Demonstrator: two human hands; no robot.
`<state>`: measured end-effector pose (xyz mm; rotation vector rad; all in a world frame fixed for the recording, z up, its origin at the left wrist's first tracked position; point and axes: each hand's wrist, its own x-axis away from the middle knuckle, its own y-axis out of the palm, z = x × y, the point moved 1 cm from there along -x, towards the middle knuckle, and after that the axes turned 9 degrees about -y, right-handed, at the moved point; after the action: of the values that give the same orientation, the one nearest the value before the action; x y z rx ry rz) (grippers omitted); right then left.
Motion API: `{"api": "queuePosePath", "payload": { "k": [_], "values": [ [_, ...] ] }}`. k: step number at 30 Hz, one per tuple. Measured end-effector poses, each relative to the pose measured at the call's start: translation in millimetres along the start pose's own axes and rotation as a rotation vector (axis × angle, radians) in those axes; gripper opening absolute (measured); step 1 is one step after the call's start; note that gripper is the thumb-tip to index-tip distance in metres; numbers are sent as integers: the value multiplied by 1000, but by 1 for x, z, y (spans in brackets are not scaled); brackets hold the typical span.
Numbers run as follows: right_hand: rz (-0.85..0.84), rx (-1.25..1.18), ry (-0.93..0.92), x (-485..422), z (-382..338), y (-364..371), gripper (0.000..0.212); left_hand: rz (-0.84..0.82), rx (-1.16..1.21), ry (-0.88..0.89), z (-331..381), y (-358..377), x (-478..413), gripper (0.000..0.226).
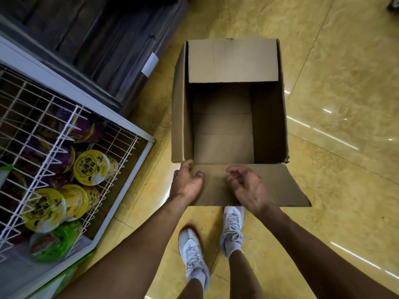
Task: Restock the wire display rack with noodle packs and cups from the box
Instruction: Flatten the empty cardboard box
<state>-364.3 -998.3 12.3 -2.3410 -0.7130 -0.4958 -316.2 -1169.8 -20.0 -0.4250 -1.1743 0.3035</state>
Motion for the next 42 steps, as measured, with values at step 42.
{"api": "queuePosePath", "payload": {
  "k": [42],
  "values": [
    [-277,444,-146,-101,21,-17,52,218,722,-384,17,12,-66,27]
  ]
}}
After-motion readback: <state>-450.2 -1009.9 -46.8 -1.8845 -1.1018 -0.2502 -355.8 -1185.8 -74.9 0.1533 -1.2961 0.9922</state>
